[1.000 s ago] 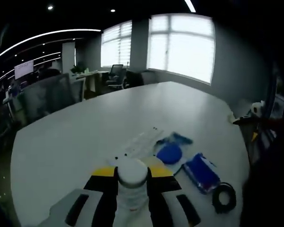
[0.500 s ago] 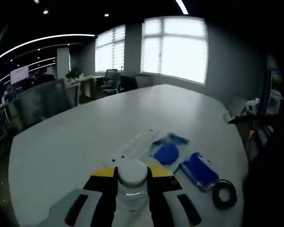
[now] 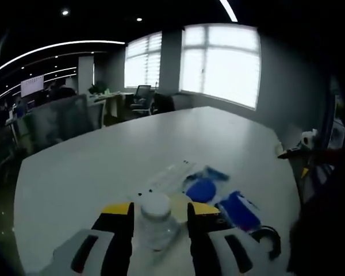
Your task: Arrange the tabletop items into an orderly group along one side of the table until the central work area is clear of visible clutter.
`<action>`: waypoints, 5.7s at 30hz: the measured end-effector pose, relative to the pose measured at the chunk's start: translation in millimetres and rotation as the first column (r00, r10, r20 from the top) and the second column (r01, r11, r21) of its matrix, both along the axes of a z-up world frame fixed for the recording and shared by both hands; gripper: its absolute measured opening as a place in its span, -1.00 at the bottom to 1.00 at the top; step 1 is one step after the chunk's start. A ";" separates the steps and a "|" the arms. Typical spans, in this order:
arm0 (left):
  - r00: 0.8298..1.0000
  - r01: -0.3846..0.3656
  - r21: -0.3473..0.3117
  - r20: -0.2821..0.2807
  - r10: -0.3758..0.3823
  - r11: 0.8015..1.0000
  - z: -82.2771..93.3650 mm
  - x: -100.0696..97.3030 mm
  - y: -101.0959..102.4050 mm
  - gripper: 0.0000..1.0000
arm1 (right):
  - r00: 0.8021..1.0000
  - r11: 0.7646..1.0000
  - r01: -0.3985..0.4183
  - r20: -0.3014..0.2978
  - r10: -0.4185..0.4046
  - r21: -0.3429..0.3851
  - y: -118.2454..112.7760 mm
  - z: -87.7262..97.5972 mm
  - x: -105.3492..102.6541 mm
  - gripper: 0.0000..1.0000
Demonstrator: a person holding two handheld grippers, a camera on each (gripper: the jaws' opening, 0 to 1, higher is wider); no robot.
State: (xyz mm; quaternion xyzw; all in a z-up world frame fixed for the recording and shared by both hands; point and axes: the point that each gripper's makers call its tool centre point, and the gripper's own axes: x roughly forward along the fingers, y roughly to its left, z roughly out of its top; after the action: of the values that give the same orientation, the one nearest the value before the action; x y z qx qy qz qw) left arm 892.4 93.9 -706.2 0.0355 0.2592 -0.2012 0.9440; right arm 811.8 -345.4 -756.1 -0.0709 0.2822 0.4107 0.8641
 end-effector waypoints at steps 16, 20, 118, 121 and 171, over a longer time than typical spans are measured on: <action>0.999 -0.016 0.063 -0.027 0.018 0.998 -3.9 -77.1 -69.2 -0.01 | 0.987 0.988 -0.155 0.030 0.155 -0.014 26.0 -0.2 8.1 0.94; 1.000 -0.004 0.059 -0.028 0.006 0.998 -12.2 -95.3 -96.3 0.00 | 0.982 0.982 -0.187 0.034 0.188 -0.016 33.8 -1.0 8.7 0.93; 0.978 -0.207 -0.042 -0.021 0.206 0.977 -36.2 -260.7 -131.3 0.32 | 0.872 0.874 -0.462 0.102 0.479 -0.152 193.8 -84.1 -22.5 -1.00; 0.980 -0.200 -0.040 -0.019 0.200 0.979 -35.2 -258.6 -132.1 0.33 | 0.871 0.876 -0.458 0.123 0.476 -0.150 193.6 -74.2 -23.5 -1.00; 0.983 -0.144 -0.108 0.102 0.155 0.984 5.3 -216.0 -110.9 0.95 | 0.921 0.985 -0.110 0.358 0.153 -0.136 104.5 54.2 99.1 -1.00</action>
State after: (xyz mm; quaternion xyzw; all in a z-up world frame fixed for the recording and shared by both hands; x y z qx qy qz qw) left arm 676.5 -17.0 -701.0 -0.0202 0.1983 -0.1403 0.9698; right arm 910.9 -240.8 -701.9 -0.2139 0.1333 0.4308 0.8665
